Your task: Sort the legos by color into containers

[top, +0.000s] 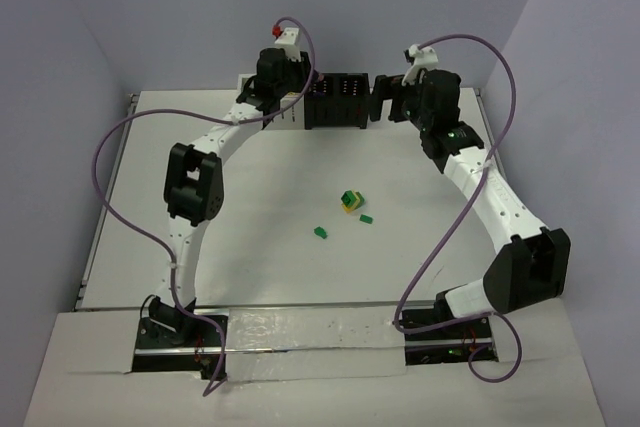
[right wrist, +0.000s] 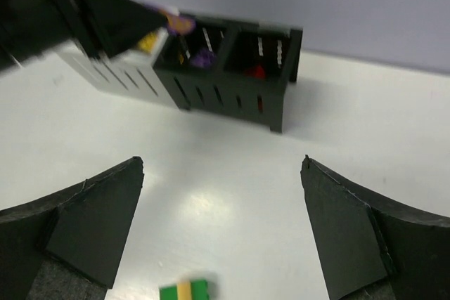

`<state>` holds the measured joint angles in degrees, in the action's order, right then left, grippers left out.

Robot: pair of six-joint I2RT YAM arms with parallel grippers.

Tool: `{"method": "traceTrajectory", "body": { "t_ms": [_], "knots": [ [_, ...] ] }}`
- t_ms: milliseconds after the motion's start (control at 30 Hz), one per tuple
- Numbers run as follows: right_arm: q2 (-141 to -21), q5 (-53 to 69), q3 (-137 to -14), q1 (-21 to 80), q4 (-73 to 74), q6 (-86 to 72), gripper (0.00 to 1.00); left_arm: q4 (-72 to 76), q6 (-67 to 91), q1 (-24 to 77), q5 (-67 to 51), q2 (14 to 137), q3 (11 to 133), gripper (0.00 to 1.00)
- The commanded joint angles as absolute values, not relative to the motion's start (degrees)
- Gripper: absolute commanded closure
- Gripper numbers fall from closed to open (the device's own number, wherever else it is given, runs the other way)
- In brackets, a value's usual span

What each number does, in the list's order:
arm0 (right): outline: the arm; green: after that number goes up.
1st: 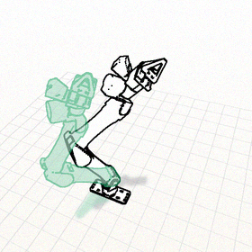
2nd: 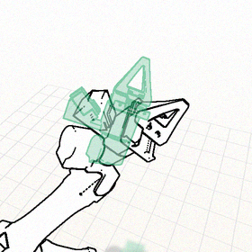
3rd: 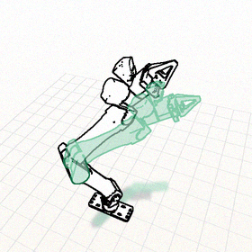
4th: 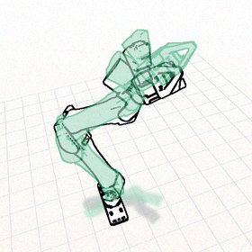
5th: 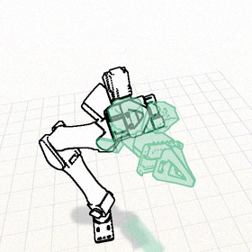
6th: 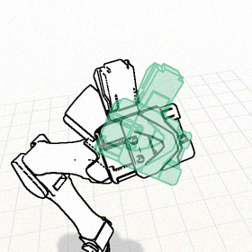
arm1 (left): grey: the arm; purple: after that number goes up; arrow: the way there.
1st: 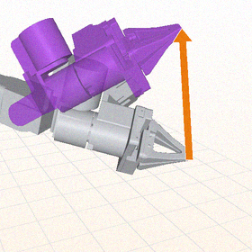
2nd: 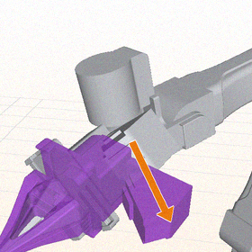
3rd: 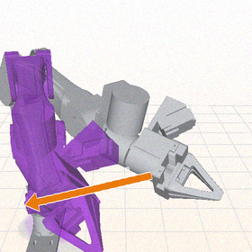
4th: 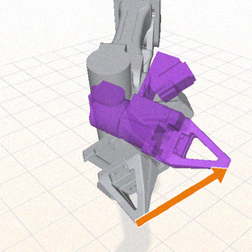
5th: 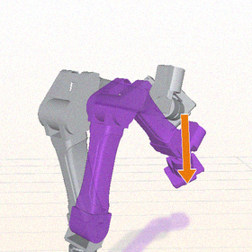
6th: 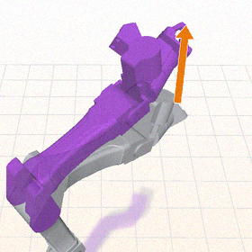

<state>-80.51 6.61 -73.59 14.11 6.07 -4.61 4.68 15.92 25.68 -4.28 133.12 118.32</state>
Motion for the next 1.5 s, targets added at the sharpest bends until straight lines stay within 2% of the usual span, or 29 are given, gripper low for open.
{"method": "traceTrajectory", "body": {
  "t_ms": [0,133,400,500,633,800,967,1167,1267,1367,1433,1467],
  "knots": [
    [-78.44,4.99,-72.07,14.26,9.61,-1.24,0.00,9.78,15.10,26.06,-1.54,134.41,122.32,0.95],
    [-77.42,5.76,-71.98,14.24,11.22,-0.76,0.00,9.86,14.86,26.66,-1.60,136.43,122.59,0.95],
    [-76.90,9.58,-72.11,14.24,17.36,3.95,0.00,10.15,13.58,27.25,-0.57,137.37,122.52,0.83],
    [-76.08,10.29,-71.61,14.24,18.45,4.71,0.00,10.07,13.60,27.18,-0.33,137.46,123.12,0.74],
    [-74.62,13.61,-70.23,14.24,20.76,6.45,0.00,9.48,13.27,27.25,-0.26,136.82,124.45,0.56],
    [-73.86,16.51,-68.48,14.45,23.13,7.88,0.00,7.00,11.58,27.16,-0.26,135.46,127.94,0.43],
    [-73.39,15.85,-67.30,16.03,24.29,9.56,0.00,5.27,9.63,27.10,-0.29,133.94,129.61,0.36],
    [-74.35,18.86,-69.01,18.14,28.09,14.34,0.00,3.83,12.37,25.74,-1.18,127.84,126.23,0.36],
    [-78.75,19.25,-72.15,23.17,35.23,24.15,0.02,2.84,15.25,22.09,-10.42,117.74,120.21,0.34],
    [-83.82,18.00,-75.89,26.33,42.26,33.86,0.03,1.60,14.39,16.56,-31.58,108.55,111.61,0.32],
    [-87.77,15.71,-79.95,29.77,45.84,40.06,0.04,0.02,13.54,11.46,-42.67,102.69,103.76,0.29],
    [-87.95,14.89,-80.11,29.86,47.25,42.17,0.04,-0.21,13.43,11.34,-44.78,100.86,103.59,0.29]
  ]
}}
